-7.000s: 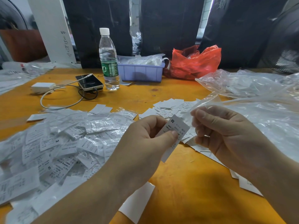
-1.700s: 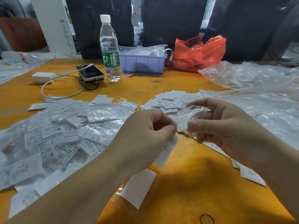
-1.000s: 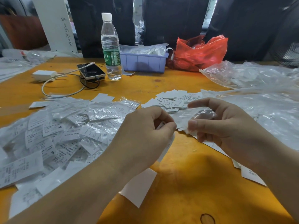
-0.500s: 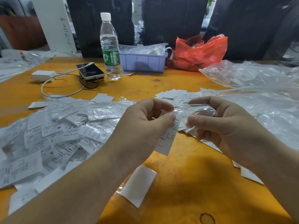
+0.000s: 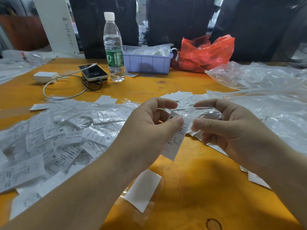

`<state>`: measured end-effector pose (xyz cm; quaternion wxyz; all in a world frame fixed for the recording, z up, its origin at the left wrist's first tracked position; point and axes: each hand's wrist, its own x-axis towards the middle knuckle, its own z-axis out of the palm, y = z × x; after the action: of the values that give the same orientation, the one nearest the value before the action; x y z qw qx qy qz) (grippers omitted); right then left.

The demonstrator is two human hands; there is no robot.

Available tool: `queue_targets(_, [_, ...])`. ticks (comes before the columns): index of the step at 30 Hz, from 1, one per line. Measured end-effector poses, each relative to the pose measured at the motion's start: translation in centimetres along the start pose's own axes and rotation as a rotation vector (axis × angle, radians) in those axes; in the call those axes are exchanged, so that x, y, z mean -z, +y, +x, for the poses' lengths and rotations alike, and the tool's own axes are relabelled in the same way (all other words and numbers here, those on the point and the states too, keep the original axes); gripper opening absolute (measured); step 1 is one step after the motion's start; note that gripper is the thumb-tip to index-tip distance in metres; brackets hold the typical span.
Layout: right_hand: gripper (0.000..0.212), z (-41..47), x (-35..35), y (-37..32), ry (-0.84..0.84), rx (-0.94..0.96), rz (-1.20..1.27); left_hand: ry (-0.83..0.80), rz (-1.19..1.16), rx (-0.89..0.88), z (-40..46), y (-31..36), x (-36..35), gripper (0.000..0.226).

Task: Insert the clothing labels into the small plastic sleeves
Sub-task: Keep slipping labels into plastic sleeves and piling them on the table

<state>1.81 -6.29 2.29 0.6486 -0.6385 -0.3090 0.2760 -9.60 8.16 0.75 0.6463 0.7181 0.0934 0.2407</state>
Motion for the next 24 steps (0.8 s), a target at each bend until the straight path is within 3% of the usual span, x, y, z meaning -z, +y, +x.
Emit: queue_targets(24, [0.052,-0.19,0.17,0.0,-0.126,0.007,-0.076,-0.085,0.15,0.082,-0.18,0.37,0.16,0.041])
